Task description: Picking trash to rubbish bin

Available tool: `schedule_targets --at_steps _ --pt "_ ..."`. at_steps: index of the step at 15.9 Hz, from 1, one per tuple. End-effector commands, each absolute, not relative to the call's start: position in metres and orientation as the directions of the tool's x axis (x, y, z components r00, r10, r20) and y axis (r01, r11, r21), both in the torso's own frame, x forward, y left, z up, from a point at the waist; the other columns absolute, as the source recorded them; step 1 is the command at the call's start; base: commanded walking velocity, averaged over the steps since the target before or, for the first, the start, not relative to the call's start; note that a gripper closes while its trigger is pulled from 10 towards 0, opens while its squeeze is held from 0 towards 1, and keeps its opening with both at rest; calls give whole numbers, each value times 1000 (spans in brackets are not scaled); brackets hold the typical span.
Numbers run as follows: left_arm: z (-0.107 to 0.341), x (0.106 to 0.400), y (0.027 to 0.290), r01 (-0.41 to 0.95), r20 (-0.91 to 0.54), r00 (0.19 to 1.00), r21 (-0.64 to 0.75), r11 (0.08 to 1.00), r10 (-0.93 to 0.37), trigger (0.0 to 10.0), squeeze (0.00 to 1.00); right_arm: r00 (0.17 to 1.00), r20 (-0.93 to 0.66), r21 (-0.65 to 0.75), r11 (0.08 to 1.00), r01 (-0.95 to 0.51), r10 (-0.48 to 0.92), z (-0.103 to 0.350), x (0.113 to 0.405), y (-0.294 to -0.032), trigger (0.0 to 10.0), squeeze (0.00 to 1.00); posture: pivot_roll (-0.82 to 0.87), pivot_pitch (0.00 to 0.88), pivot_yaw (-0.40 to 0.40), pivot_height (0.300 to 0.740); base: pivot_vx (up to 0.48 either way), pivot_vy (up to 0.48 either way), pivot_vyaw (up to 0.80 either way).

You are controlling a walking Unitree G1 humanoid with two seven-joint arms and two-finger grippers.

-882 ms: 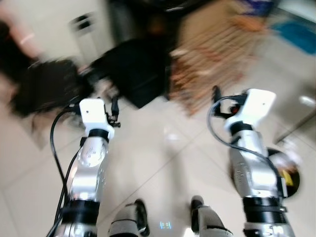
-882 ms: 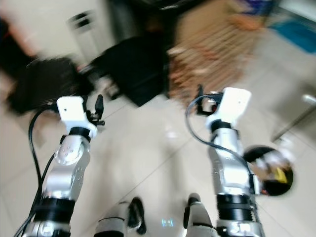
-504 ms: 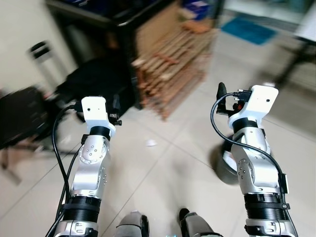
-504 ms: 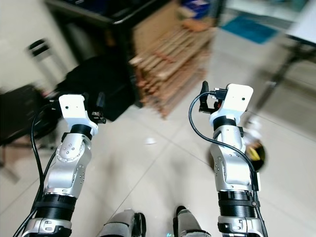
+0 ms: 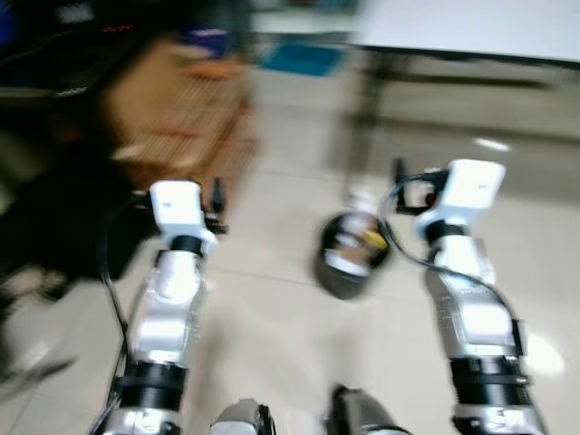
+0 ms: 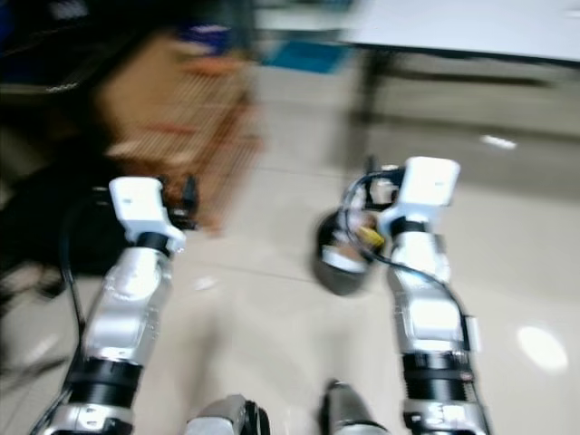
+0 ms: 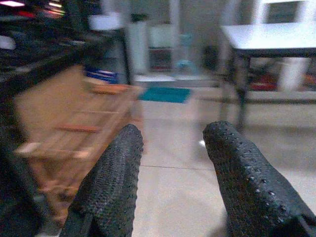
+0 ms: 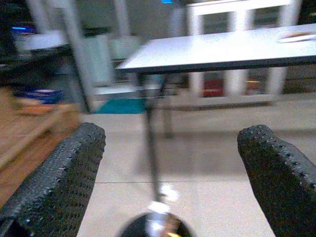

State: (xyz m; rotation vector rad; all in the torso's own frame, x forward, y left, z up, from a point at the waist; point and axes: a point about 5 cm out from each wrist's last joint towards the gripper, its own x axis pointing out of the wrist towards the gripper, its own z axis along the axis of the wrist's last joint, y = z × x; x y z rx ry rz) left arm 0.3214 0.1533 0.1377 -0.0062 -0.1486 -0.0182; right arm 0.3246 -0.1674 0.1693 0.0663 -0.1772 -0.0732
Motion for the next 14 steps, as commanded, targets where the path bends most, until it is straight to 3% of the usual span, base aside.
schedule_targets --at_steps 1,5,8,14 --pt "137 320 159 0 143 990 0 1000 0 10000 0 985 158 76 995 57 -69 167 324 -164 10000 0 -1 155 97 720 0 0 -800" --pt "138 319 159 2 142 990 1 1000 -3 10000 0 987 144 74 996 58 -68 165 324 -162 10000 0 0 167 97 720 0 0 -800" --pt "135 319 156 -1 119 993 25 1000 -2 10000 0 988 150 80 996 36 -48 166 323 -158 10000 0 3 177 94 720 0 0 -165" --pt "130 318 157 -24 91 996 23 999 21 10000 0 992 126 16 1000 5 -6 163 323 -151 10000 0 4 183 91 720 0 -474 84"
